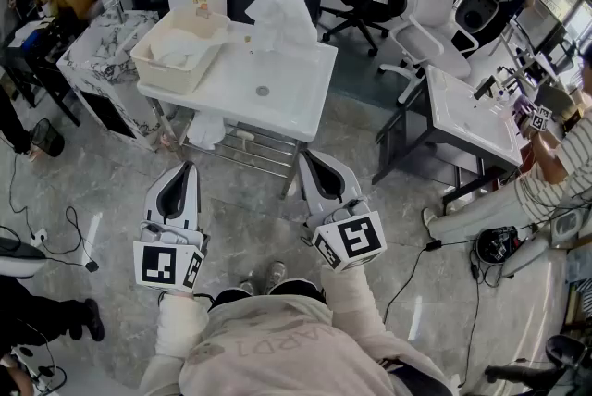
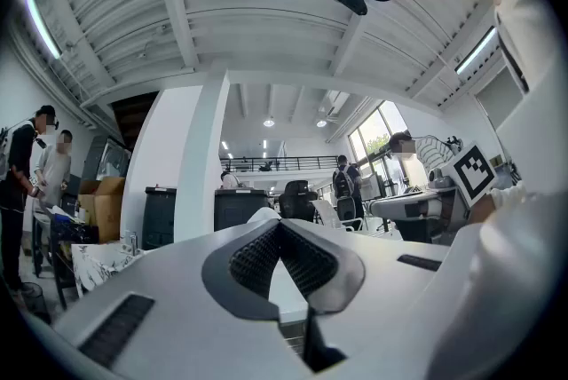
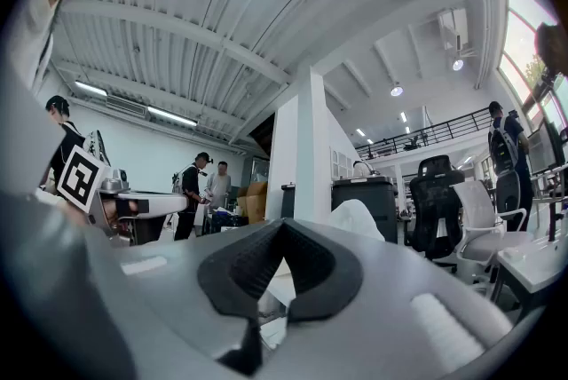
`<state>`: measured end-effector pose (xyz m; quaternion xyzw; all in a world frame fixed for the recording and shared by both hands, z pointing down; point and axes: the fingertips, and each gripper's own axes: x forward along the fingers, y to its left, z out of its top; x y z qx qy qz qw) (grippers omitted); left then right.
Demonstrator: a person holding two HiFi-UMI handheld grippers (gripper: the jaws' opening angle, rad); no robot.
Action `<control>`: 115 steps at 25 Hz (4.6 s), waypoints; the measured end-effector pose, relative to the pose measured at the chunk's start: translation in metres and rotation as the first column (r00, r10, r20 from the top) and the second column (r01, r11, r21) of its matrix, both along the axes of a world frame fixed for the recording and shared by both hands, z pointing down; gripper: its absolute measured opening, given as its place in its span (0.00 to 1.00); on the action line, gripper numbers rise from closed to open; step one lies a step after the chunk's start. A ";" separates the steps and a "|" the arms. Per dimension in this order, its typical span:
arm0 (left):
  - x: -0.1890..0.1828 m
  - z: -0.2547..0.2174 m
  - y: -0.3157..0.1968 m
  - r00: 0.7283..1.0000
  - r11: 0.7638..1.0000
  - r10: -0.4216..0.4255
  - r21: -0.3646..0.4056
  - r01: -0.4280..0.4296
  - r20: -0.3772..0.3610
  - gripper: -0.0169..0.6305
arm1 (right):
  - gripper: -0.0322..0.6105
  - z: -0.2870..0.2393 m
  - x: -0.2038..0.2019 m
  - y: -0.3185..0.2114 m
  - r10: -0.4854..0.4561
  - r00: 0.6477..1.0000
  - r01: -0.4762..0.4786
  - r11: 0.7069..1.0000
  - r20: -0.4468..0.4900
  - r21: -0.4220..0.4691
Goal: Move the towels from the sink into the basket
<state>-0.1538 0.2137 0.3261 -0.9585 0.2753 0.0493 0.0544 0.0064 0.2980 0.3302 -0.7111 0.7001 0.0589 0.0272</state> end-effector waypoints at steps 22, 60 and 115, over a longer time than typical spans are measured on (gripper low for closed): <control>0.062 0.004 -0.031 1.000 1.000 -0.013 0.016 0.013 -0.003 0.03 | 0.07 0.011 0.058 -0.042 -0.045 0.999 0.045 0.999 0.015 0.009; 0.150 0.005 -0.285 0.993 0.993 0.119 0.022 -0.119 0.001 0.04 | 0.07 0.018 0.132 -0.287 0.061 0.998 -0.060 0.998 0.029 -0.017; 0.197 0.011 -0.434 0.998 0.998 0.059 -0.012 -0.059 0.015 0.03 | 0.58 0.010 0.318 -0.493 0.172 0.982 -0.121 0.891 0.080 -0.437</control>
